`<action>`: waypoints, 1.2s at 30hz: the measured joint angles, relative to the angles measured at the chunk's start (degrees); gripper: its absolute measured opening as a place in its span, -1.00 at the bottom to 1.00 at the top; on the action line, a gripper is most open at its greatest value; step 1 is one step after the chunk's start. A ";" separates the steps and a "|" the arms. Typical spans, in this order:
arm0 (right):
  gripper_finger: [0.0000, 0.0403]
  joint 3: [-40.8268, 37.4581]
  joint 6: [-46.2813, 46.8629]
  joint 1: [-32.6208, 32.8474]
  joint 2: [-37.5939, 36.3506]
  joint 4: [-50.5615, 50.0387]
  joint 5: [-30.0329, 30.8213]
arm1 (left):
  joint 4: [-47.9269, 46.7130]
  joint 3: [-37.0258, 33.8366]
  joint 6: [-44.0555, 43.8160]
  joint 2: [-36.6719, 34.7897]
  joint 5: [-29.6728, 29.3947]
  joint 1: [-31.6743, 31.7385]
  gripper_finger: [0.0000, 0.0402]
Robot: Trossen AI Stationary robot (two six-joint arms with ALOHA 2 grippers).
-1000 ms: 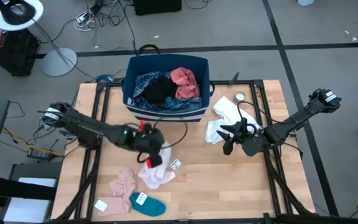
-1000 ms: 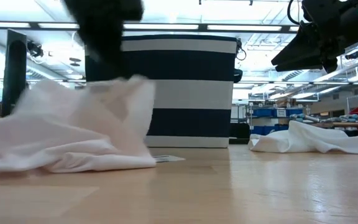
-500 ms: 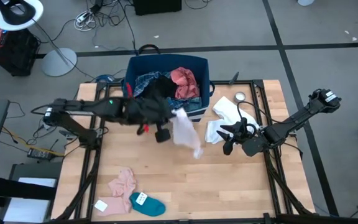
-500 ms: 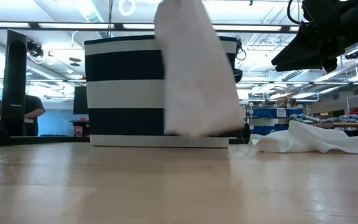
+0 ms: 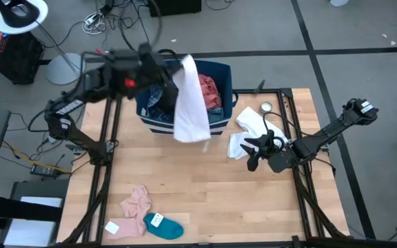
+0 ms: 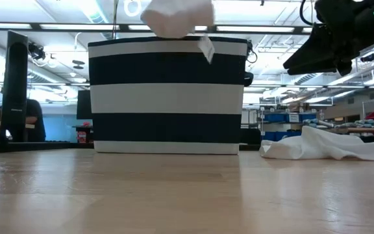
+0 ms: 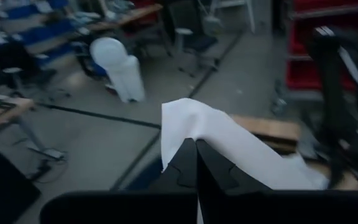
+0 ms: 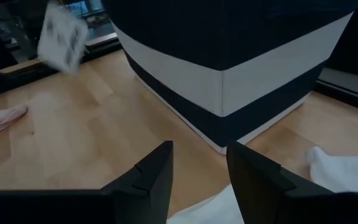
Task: Sort clothes
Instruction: Put the light pink underwear into the blue laundry bin
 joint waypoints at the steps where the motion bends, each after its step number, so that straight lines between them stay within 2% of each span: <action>1: -0.25 0.00 0.00 -0.13 0.00 0.00 0.00 | 0.03 0.96 0.42 -0.02 0.28 1.15 -1.00; 9: -0.25 0.00 -0.10 -0.33 0.00 -0.09 0.00 | 0.36 3.59 0.55 0.00 3.85 8.15 -1.00; 16: -0.25 0.00 -0.46 -0.60 0.00 -0.13 0.00 | -5.84 1.06 0.20 1.76 7.36 10.15 -1.00; 21: -0.25 0.00 -0.46 -0.63 0.00 -0.15 -0.02 | -6.40 -5.84 0.10 3.92 8.60 10.24 -1.00; 26: -0.25 0.00 -0.46 -0.63 0.00 -0.17 -0.85 | -4.60 -14.33 -1.86 6.83 13.63 11.41 -1.00; 31: -0.25 0.00 -0.44 -0.63 0.01 -0.17 -1.03 | 2.35 -24.84 -4.72 9.06 19.55 12.78 -1.00; 36: -0.25 0.00 -0.44 -0.63 0.02 -0.28 -1.05 | 7.62 -32.76 -6.71 12.48 20.78 13.81 -1.00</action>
